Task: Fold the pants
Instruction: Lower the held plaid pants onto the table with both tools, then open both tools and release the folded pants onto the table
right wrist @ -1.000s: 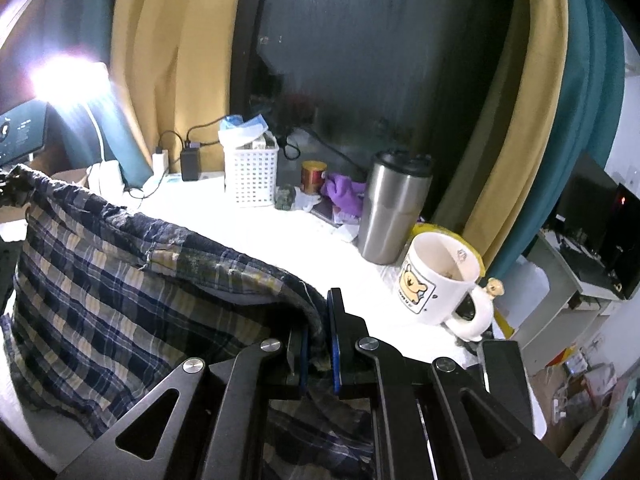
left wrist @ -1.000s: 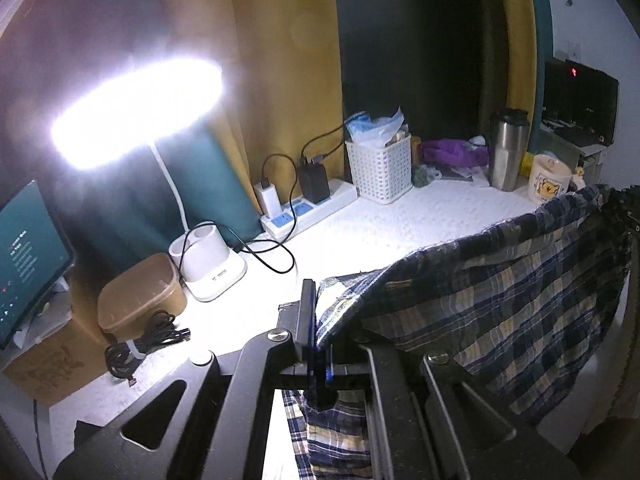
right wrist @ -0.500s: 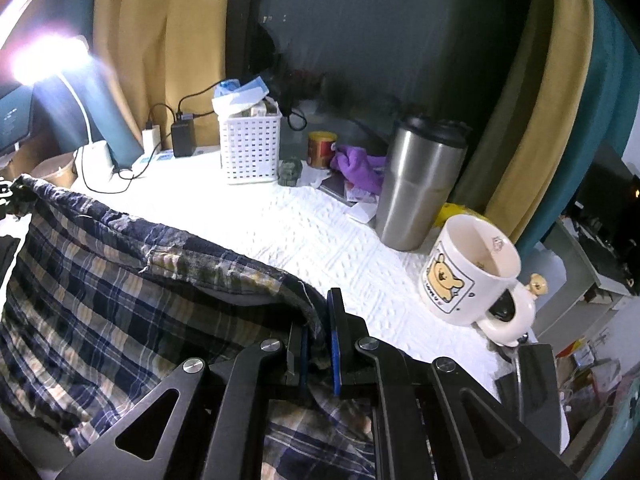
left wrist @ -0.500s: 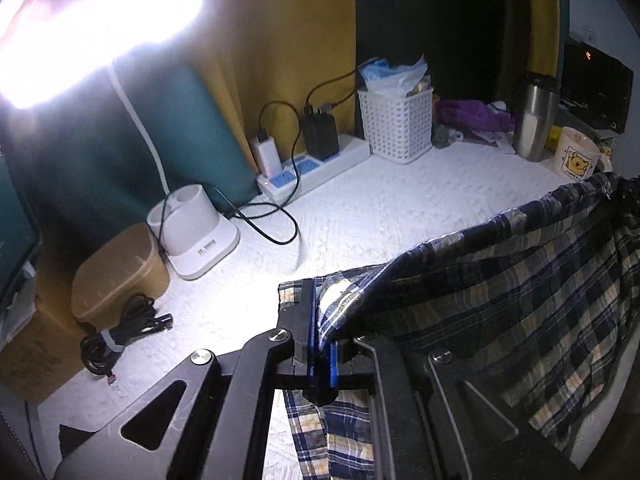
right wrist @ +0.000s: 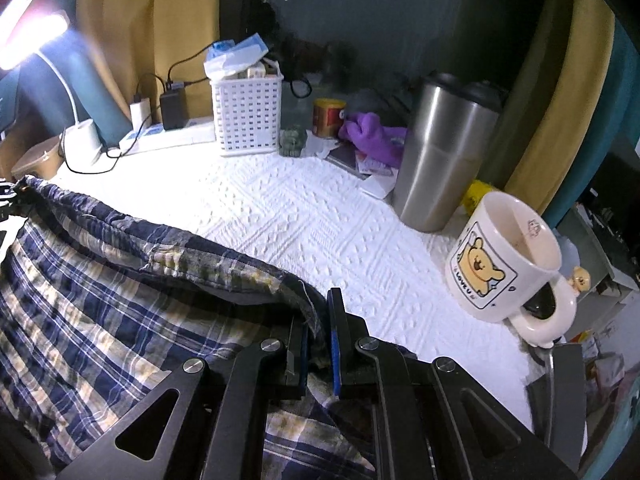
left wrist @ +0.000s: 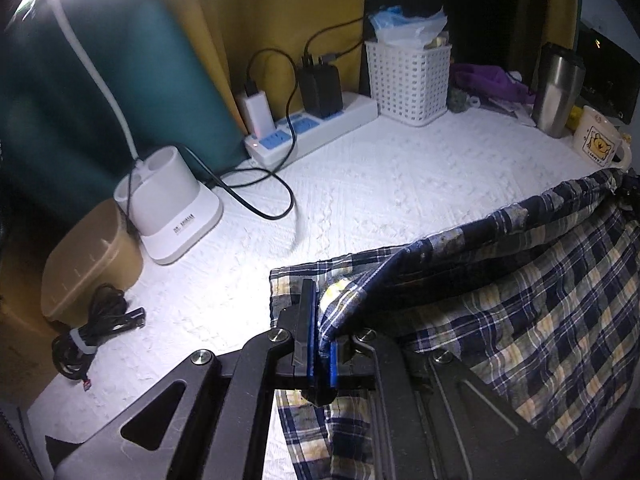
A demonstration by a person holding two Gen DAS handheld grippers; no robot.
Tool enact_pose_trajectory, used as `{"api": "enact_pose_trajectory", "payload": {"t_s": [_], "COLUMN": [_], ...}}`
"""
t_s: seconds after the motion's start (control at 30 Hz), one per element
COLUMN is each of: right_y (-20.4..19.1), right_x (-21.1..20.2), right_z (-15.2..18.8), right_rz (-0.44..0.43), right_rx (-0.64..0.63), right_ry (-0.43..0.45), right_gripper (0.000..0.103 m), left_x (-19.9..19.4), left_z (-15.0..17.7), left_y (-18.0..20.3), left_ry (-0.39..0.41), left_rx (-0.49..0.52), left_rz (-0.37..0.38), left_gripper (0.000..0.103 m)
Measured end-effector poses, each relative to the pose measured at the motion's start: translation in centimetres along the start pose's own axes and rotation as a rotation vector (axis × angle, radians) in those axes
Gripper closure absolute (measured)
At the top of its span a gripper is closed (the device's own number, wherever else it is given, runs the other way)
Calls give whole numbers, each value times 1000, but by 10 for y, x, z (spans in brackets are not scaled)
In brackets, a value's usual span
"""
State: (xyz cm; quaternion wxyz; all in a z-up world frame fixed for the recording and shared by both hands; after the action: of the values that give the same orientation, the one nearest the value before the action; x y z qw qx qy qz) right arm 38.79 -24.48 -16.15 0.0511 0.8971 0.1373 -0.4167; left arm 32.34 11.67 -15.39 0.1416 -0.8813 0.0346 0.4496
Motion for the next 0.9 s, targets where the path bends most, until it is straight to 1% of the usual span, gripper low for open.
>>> {"api": "enact_pose_trajectory", "payload": {"t_s": [0.2, 0.43, 0.53, 0.67, 0.8, 0.83, 0.9], "right_y": [-2, -2, -2, -3, -4, -4, -5], "right_x": [18, 31, 34, 35, 33, 32, 28], "right_z": [2, 4, 4, 4, 2, 2, 2], "right_rz": [8, 24, 33, 43, 52, 52, 54], "right_rx": [-2, -3, 1, -5, -3, -2, 3], "right_ry": [-46, -90, -100, -113, -111, -110, -105], "right_gripper": [95, 95, 95, 94, 94, 94, 93], "left_x": [21, 32, 32, 25, 12, 10, 4], "left_z": [0, 5, 8, 12, 21, 25, 31], "left_y": [-1, -17, -27, -44, -52, -53, -54], "left_ry": [-41, -78, -85, -79, -76, -127, -133], "left_rx": [-11, -41, -53, -91, -108, -100, -106], "left_rz": [14, -12, -44, -67, -78, -79, -78], "left_gripper": [97, 85, 85, 84, 79, 79, 78]}}
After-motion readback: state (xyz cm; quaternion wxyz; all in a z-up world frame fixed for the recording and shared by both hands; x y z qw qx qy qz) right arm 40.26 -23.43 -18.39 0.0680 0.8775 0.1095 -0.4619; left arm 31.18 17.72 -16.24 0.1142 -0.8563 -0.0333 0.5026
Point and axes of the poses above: each gripper's, at about its wrist camera, not at the fingertips, and x roughly the way its jaws point, y to its right, z to its underside, the point moved 6 cm from there along x, roughly the way its jaws point, and after that the axes turned 10 degrees about x, right-handed, at the moved point
